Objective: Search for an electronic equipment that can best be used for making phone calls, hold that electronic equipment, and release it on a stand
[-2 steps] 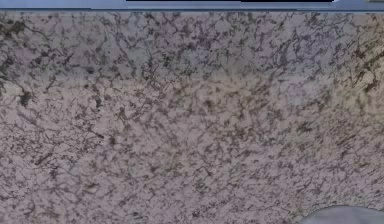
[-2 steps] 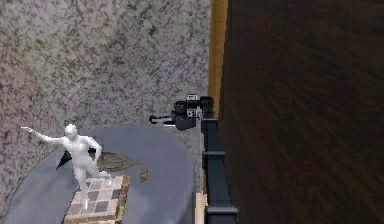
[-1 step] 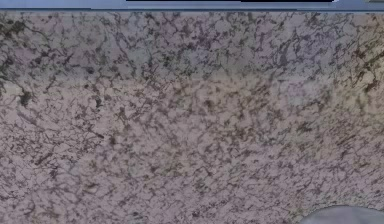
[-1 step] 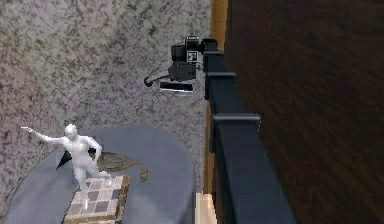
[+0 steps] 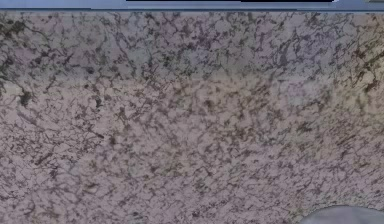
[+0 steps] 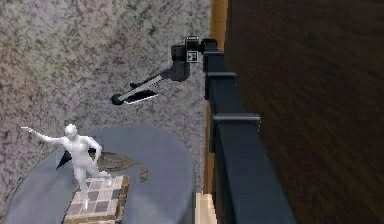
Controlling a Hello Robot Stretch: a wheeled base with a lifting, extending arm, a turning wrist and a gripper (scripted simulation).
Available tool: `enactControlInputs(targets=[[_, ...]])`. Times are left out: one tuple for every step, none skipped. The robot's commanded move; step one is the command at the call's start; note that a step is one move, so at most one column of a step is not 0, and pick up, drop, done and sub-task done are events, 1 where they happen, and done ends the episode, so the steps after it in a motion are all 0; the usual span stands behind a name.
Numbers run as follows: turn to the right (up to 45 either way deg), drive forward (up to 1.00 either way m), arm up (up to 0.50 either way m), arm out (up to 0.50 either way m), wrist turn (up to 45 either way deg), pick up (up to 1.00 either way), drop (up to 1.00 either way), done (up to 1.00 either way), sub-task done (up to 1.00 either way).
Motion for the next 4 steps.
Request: enactControlInputs(targets=[[0.0,0.0,0.0,0.0,-45.0,0.0,0.0,0.0,0.0],[0.0,0.0,0.0,0.0,-12.0,0.0,0.0,0.0,0.0],[0.0,0.0,0.0,-0.44,0.0,0.0,0.0,0.0,0.0],[-45.0,0.0,0.0,0.0,0.0,0.0,0.0,0.0,0.0]])
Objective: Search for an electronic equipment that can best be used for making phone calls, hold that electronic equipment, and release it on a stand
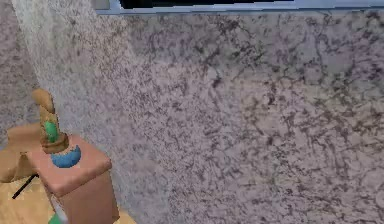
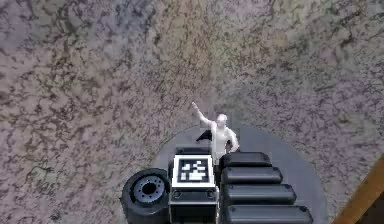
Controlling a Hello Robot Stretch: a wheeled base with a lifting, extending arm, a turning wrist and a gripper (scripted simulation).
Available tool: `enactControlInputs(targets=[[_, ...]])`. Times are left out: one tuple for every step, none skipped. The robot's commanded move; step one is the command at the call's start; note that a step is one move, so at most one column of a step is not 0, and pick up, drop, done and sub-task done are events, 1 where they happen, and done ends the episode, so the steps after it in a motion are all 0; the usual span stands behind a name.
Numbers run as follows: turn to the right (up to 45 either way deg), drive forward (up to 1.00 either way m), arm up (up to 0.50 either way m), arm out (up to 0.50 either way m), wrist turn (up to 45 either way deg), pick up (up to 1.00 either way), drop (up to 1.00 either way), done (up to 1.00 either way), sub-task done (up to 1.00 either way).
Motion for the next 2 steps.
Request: enactControlInputs(targets=[[-39.0,0.0,0.0,0.0,0.0,0.0,0.0,0.0,0.0],[0.0,0.1,0.0,0.0,0.0,0.0,0.0,0.0,0.0]])
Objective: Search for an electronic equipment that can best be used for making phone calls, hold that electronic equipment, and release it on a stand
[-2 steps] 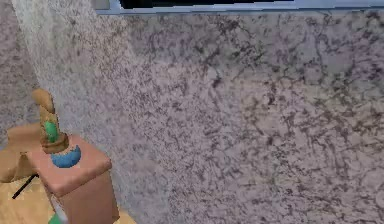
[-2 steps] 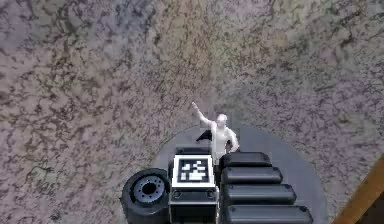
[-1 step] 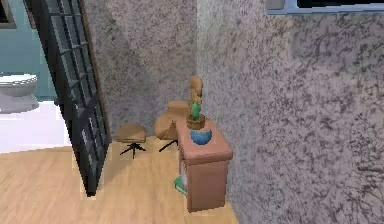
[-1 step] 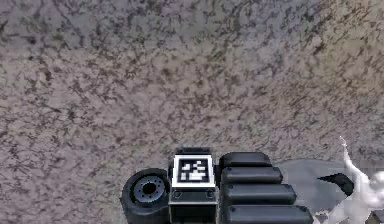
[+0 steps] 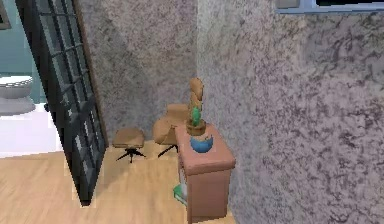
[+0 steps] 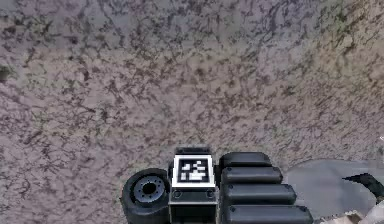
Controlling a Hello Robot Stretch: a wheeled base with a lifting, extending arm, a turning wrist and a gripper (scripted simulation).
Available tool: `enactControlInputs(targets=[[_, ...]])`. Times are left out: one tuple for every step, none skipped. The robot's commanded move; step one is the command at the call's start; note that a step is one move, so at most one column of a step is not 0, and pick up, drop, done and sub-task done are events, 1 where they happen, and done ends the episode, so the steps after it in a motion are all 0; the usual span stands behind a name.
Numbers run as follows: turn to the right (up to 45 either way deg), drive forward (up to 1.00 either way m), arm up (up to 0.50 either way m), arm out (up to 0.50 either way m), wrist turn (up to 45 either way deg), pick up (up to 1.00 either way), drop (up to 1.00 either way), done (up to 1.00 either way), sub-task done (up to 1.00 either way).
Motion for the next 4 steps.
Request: enactControlInputs(targets=[[-21.0,0.0,0.0,0.0,0.0,0.0,0.0,0.0,0.0],[0.0,0.95,0.0,0.0,0.0,0.0,0.0,0.0,0.0],[9.0,0.0,0.0,0.0,0.0,0.0,0.0,0.0,0.0],[0.0,0.25,0.0,0.0,0.0,0.0,0.0,0.0,0.0]])
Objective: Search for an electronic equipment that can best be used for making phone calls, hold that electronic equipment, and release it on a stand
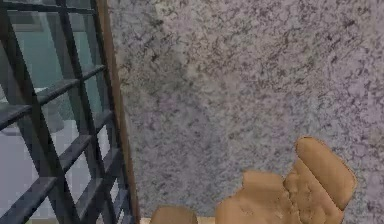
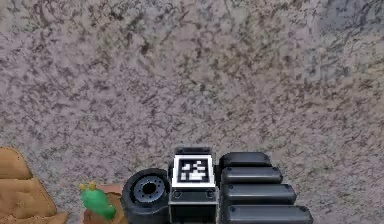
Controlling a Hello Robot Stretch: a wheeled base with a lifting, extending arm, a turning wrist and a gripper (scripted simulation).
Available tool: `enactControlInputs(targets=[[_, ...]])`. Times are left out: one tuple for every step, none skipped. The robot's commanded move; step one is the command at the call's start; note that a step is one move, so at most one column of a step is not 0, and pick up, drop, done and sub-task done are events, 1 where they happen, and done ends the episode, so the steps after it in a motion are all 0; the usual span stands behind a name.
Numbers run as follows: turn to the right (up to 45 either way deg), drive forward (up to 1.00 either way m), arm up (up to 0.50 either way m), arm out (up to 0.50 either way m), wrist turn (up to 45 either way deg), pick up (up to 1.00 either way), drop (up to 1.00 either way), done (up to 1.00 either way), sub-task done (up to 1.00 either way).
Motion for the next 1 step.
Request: enactControlInputs(targets=[[45.0,0.0,0.0,0.0,0.0,0.0,0.0,0.0,0.0]])
